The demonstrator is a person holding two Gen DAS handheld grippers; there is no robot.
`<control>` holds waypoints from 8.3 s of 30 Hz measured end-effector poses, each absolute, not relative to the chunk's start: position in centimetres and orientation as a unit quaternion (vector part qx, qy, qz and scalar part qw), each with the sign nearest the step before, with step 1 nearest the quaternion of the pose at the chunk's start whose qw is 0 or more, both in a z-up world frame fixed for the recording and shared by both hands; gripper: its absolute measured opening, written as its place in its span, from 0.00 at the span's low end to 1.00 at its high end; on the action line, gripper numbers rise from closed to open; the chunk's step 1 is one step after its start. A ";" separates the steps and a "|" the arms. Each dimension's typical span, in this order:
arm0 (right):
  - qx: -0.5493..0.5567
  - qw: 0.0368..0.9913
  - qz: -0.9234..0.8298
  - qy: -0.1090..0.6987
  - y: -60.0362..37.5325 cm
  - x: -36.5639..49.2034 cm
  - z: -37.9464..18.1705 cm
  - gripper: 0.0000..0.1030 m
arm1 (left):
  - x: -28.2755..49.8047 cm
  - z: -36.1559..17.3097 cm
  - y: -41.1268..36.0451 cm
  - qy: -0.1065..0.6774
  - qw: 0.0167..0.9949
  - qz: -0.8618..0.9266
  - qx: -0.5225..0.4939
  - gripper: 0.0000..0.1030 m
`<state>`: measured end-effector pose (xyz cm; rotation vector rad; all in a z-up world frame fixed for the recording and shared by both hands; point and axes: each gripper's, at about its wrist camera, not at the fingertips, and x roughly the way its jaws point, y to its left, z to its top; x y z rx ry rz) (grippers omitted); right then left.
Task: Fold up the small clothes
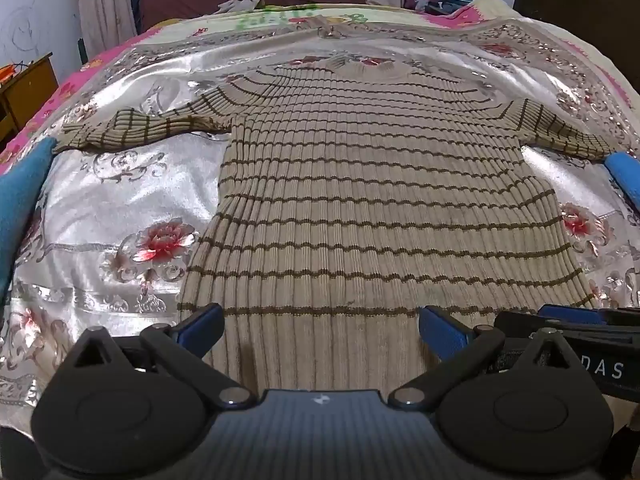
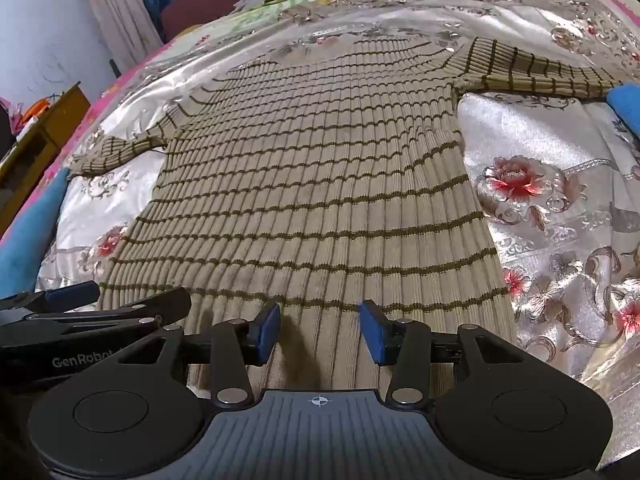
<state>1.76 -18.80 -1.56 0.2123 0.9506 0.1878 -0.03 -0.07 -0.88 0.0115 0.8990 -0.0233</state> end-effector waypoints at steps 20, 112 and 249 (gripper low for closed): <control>0.098 0.877 0.088 0.461 -18.7 2.0 -1.8 0.43 | 0.1 -0.7 -0.1 0.440 0.898 -0.010 0.007 1.00; 0.140 0.880 0.091 0.444 -21.5 2.0 -1.0 0.49 | 1.0 0.7 -1.9 0.437 0.898 -0.035 0.029 1.00; 0.002 0.924 0.141 0.355 -14.3 22.5 0.4 0.25 | 8.6 -2.8 6.5 0.406 0.908 -0.002 -0.103 1.00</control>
